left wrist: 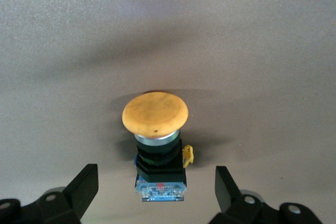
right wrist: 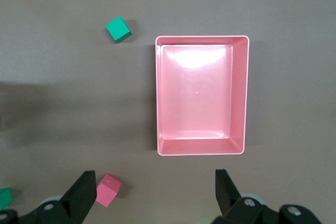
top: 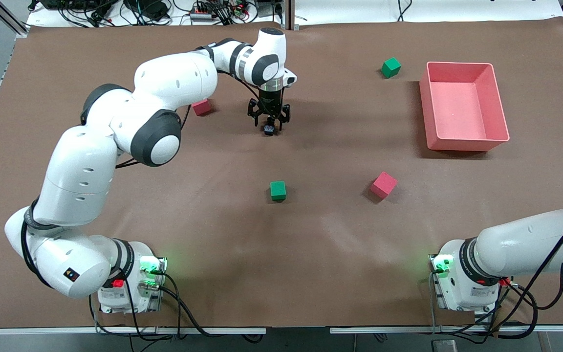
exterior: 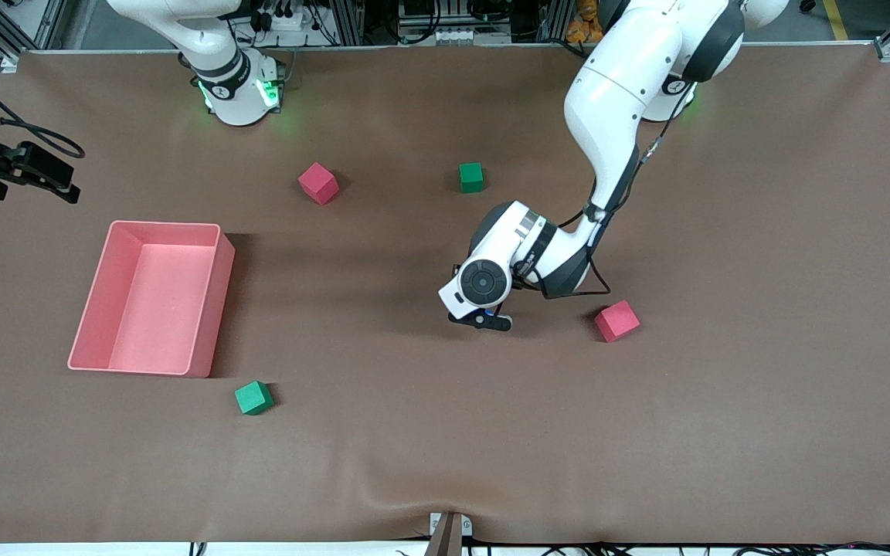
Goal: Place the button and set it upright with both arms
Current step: 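Lower the left gripper and grasp the button body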
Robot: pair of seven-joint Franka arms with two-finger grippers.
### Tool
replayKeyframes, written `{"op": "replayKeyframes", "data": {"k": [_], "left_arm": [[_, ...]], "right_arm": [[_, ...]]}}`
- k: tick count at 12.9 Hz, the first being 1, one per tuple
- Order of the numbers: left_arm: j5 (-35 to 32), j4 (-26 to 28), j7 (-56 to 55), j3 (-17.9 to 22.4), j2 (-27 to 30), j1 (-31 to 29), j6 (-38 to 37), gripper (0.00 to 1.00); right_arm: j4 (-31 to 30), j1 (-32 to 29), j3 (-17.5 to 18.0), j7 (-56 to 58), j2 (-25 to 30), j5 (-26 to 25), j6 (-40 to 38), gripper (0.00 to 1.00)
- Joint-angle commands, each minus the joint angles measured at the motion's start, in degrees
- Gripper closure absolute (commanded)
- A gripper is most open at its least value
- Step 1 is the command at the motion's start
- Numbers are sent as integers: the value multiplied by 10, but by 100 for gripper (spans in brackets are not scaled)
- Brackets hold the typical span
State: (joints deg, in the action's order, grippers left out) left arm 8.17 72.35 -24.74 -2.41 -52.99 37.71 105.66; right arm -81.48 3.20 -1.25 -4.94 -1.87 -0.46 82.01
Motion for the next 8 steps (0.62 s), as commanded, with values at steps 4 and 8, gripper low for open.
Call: {"op": "replayKeyframes", "data": {"k": [4,8], "left_arm": [[13,-23,10,3,-14,1,-13,18],[14,-23,10,3,-15,1,-7,38]], "right_arm": [[11,-10,3,8,-6,9,-5,0],[11,-13,3,8,-7,10,-4,0]]}}
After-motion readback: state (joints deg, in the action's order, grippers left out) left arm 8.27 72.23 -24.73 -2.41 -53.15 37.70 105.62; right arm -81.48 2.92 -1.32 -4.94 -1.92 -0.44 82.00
